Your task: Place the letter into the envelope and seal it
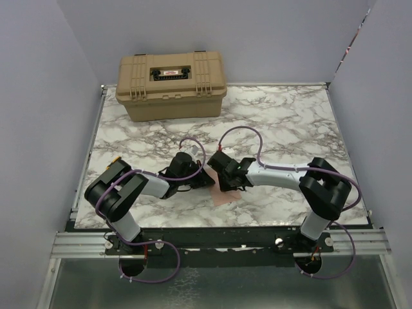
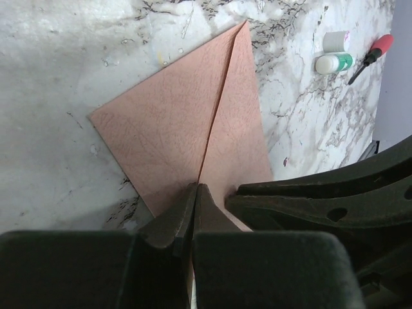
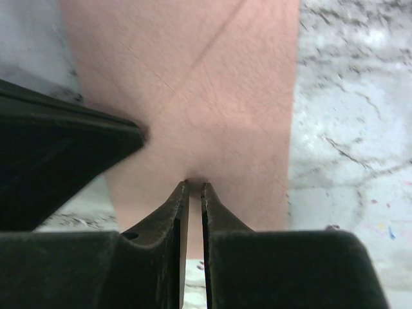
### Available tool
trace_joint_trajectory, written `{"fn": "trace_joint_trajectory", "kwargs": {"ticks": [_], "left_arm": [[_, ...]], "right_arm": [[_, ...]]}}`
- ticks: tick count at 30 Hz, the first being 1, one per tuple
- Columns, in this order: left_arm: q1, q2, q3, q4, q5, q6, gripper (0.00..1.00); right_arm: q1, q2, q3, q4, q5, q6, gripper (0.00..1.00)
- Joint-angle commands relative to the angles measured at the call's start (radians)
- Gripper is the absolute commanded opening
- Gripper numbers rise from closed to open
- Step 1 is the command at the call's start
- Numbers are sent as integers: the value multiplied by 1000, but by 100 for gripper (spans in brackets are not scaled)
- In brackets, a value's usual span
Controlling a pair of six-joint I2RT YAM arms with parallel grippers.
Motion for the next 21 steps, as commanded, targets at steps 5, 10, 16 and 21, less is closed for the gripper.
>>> {"fn": "trace_joint_trajectory", "kwargs": {"ticks": [5,10,16,21], "left_arm": [[26,3,-39,-120,-28,32,0],[26,-45,-20,-98,13,17,0],[28,-145,-10,-98,3,8,0],[31,-165,-20,-115,-19,5,0]], "right_arm": [[8,-90,-45,-172,56,-17,13],[8,-102,7,-130,64,0,13],[8,-33,99,-79,103,22,13],[8,64,154,-29,63,-11,13]]}}
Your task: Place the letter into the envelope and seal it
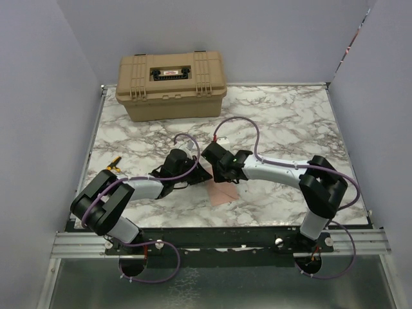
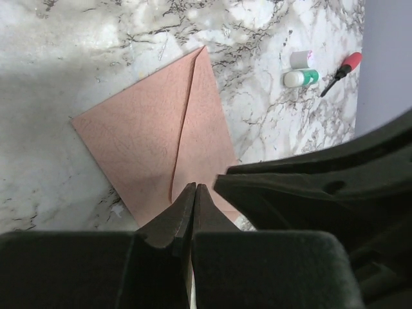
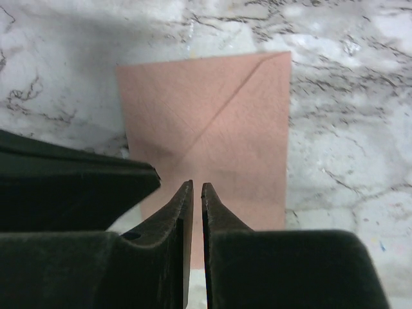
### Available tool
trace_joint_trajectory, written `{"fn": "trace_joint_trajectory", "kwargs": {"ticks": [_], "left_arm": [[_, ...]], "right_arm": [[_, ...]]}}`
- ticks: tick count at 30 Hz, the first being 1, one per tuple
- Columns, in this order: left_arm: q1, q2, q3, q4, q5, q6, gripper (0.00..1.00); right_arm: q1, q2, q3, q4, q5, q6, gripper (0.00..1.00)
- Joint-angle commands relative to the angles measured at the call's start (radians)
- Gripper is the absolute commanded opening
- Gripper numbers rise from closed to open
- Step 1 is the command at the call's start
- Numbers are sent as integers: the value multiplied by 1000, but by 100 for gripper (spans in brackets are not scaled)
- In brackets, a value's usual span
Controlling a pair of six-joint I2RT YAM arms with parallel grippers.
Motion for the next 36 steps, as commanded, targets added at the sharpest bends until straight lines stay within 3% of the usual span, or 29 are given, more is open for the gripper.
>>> {"fn": "trace_joint_trajectory", "kwargs": {"ticks": [1,17,23,36], "left_arm": [[7,-19,-17,-32,-24,5,0],[12,76,-40,-47,-95,-7,0],[13,81,-43,-43,-98,-11,0],[21,84,-43,-44,-89,-8,0]], "right_arm": [[8,95,42,57,-1,-21,13],[8,194,46,61,-110,-78,11],[8,192,29,22,-166,-146,18],[8,177,-22,4,-225,-241,22]]}}
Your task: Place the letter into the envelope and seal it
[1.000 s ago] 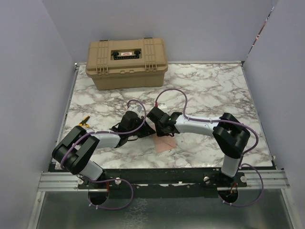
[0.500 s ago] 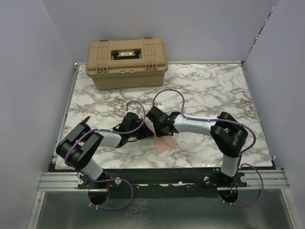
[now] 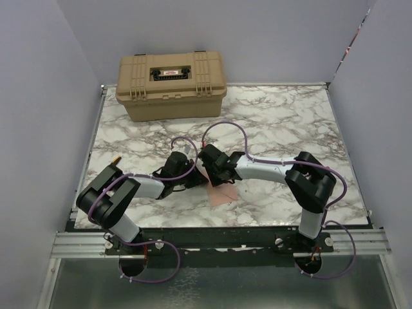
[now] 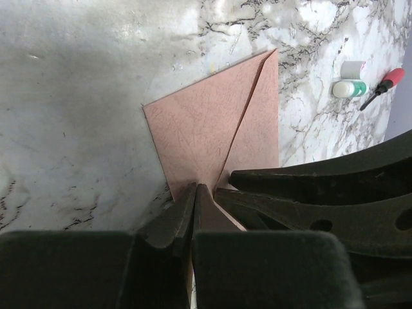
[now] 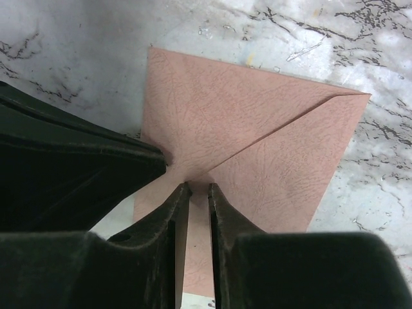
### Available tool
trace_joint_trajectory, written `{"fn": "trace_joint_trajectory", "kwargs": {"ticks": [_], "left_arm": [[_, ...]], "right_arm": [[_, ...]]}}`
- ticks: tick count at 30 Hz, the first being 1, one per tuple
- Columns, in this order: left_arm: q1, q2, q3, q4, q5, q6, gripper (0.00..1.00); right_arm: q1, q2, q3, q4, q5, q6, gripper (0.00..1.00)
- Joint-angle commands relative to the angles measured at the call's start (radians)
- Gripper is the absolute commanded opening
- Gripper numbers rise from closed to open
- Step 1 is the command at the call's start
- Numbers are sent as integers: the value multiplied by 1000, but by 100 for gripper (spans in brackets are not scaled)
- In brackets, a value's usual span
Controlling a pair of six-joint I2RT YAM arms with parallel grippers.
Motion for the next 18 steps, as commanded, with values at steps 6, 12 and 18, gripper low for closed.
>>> {"fn": "trace_joint_trajectory", "kwargs": {"ticks": [6,12,18], "left_arm": [[10,26,-20,-39,-25,19,0],[13,30,-23,-39,-23,22,0],[17,34,-17,-39,-20,23,0]], "right_arm": [[11,20,-68,-87,-90,-36,26],[11,-8,-100,-61,-84,2,18],[11,-38,-144,-53,-95,9,14]]}}
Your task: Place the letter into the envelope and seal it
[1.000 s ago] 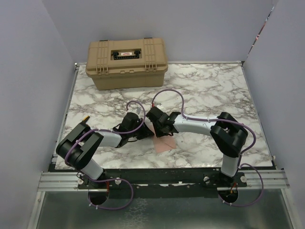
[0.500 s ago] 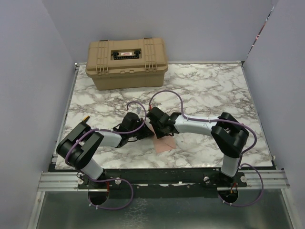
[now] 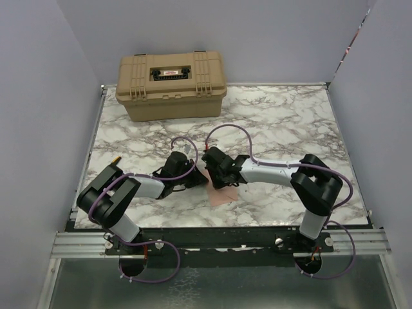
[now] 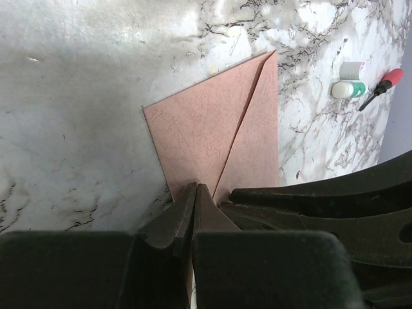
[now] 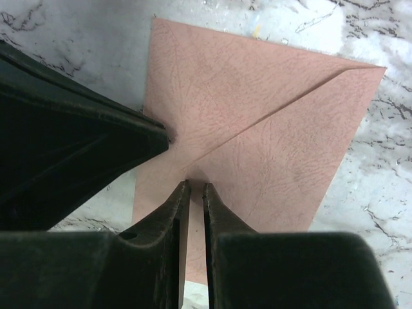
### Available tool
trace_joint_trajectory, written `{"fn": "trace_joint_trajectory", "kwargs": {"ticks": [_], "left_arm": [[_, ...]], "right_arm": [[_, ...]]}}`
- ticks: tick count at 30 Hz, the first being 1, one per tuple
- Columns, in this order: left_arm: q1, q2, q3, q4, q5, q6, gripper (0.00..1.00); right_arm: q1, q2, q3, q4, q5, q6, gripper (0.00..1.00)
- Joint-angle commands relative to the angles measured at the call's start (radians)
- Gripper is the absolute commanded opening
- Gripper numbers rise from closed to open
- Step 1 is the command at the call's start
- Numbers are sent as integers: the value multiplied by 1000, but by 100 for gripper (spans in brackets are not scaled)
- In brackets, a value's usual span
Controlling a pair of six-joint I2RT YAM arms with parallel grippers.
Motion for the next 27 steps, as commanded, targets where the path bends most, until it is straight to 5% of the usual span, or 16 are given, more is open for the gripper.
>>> {"fn": "trace_joint_trajectory", "kwargs": {"ticks": [1,17,22,27], "left_arm": [[9,30,-17,-45,-20,23,0],[10,39,-15,-45,-14,30,0],[10,35,-16,-45,-12,29,0],[10,24,-19,-45,-12,27,0]], "right_arm": [[11,9,-77,-99,-57,19,14],[11,-109,-123,-215,23,163,5],[7,-199,-17,-186,47,198,7],[-5,-113,79,-158,150,222,10]]}}
